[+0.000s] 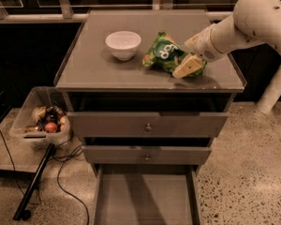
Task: Place green rice chip bag into bottom drawer
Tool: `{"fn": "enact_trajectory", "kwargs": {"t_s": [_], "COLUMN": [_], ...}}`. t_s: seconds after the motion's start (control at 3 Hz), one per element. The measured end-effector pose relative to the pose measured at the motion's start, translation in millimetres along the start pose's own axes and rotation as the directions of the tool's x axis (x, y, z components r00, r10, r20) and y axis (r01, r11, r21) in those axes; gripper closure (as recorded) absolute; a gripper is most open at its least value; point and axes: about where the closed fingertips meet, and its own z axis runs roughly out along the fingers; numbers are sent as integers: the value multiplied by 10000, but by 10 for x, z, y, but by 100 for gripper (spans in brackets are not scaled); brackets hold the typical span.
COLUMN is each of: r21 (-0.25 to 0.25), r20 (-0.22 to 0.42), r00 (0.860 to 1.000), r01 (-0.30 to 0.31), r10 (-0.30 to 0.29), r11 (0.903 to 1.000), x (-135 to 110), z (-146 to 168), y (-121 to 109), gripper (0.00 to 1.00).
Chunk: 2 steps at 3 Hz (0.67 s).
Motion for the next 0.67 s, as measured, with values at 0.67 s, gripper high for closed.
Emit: {"fn": "enact_trajectory", "kwargs": {"t_s": [0.67], "r21": [-1], "r20": [0], "r00": [10000], "r01": [0], "r10": [0], "r11": [10000], "x": [0], "z": [1], "y": [0], "gripper": [73]}}
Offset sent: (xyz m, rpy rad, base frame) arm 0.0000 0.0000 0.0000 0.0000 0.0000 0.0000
